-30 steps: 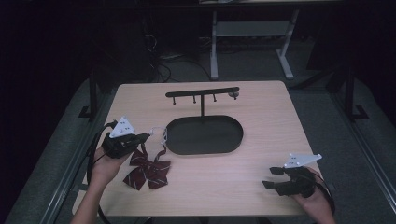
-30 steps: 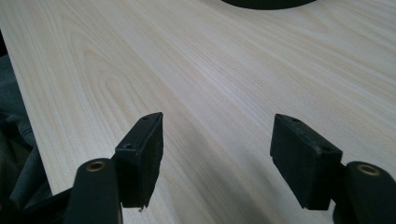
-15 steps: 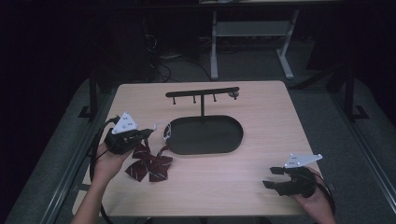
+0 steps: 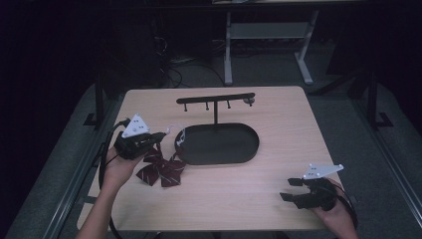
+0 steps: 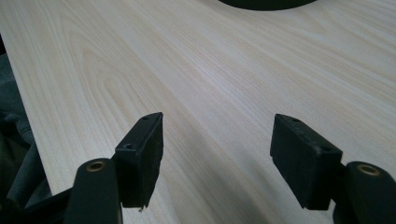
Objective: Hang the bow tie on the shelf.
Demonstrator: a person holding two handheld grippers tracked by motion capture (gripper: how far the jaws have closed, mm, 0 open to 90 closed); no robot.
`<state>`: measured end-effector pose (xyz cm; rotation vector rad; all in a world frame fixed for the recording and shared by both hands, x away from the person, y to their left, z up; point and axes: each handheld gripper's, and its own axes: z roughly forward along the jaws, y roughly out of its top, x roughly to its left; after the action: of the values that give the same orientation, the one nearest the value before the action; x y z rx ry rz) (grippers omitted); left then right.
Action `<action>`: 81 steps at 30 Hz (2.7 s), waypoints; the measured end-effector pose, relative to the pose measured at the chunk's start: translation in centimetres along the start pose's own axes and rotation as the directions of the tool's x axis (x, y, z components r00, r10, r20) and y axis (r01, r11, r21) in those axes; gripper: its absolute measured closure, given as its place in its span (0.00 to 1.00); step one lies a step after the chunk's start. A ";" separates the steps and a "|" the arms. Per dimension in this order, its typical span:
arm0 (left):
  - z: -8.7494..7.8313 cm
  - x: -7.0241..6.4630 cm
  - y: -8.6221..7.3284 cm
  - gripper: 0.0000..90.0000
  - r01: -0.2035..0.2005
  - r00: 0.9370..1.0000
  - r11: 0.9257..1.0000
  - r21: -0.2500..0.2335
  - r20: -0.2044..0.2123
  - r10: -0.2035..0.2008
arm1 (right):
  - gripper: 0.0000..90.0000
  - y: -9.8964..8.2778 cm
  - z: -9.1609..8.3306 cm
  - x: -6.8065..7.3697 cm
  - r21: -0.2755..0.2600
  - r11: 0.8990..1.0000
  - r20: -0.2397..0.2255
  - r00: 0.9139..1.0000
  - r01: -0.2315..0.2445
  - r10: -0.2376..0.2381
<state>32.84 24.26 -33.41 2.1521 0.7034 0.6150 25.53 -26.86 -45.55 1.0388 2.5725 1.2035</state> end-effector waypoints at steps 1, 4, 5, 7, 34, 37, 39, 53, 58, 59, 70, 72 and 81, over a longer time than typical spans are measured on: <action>0.0 0.0 0.1 0.98 0.004 1.000 1.000 -0.001 0.001 -0.004 | 0.38 0.0 0.0 0.0 -0.001 1.000 0.000 1.000 0.001 -0.001; 0.1 0.0 0.3 0.98 0.004 1.000 1.000 -0.005 0.000 -0.004 | 0.38 0.0 0.0 0.0 -0.001 1.000 0.000 1.000 -0.004 0.004; 0.1 0.0 0.3 0.98 0.004 1.000 1.000 -0.005 0.000 -0.004 | 0.38 0.0 0.0 0.0 -0.001 1.000 0.000 1.000 -0.003 0.003; 0.1 0.1 0.5 0.98 -0.003 1.000 1.000 -0.004 0.000 0.003 | 0.38 0.0 0.0 0.0 -0.002 1.000 0.001 1.000 0.001 -0.001; 0.4 0.4 3.2 0.98 -0.018 1.000 0.999 -0.026 -0.002 0.018 | 0.38 0.0 0.0 0.0 0.002 1.000 -0.003 1.000 -0.001 0.001; 0.5 0.5 3.5 0.98 -0.019 1.000 0.999 -0.028 -0.001 0.019 | 0.38 0.0 0.0 0.0 0.001 1.000 -0.003 1.000 -0.001 0.001; 0.5 0.5 3.7 0.98 -0.016 1.000 0.999 -0.031 -0.001 0.016 | 0.38 0.0 0.0 0.0 0.001 1.000 -0.003 1.000 -0.002 0.002; 1.2 1.2 5.2 0.98 -0.028 1.000 0.999 -0.033 -0.004 0.028 | 0.38 0.0 0.0 -0.1 0.002 1.000 -0.005 1.000 -0.004 0.004; 1.6 1.5 5.6 0.98 -0.028 1.000 0.999 -0.030 -0.009 0.028 | 0.38 0.0 0.0 -0.1 0.002 1.000 -0.006 1.000 -0.007 0.007; 1.7 1.6 5.7 0.98 -0.021 1.000 0.999 -0.028 -0.009 0.021 | 0.38 -0.1 0.0 -0.2 0.000 1.000 -0.006 1.000 -0.003 0.003; 2.8 2.5 6.1 0.98 -0.004 1.000 1.000 -0.016 -0.017 0.004 | 0.38 -0.1 0.0 -0.2 -0.001 1.000 -0.007 1.000 0.000 0.000; 3.2 2.8 6.2 0.98 0.007 1.000 1.000 -0.017 -0.023 -0.007 | 0.38 -0.1 -0.1 -0.2 0.001 1.000 -0.006 1.000 -0.009 0.009; 3.6 3.5 6.0 0.98 0.025 0.999 1.000 0.000 -0.034 -0.025 | 0.38 -0.1 -0.1 -0.2 0.000 1.000 -0.007 1.000 -0.011 0.011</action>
<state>39.34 21.35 -30.08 2.1342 0.7478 0.6396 25.61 -27.11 -45.60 1.0518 2.5753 1.2128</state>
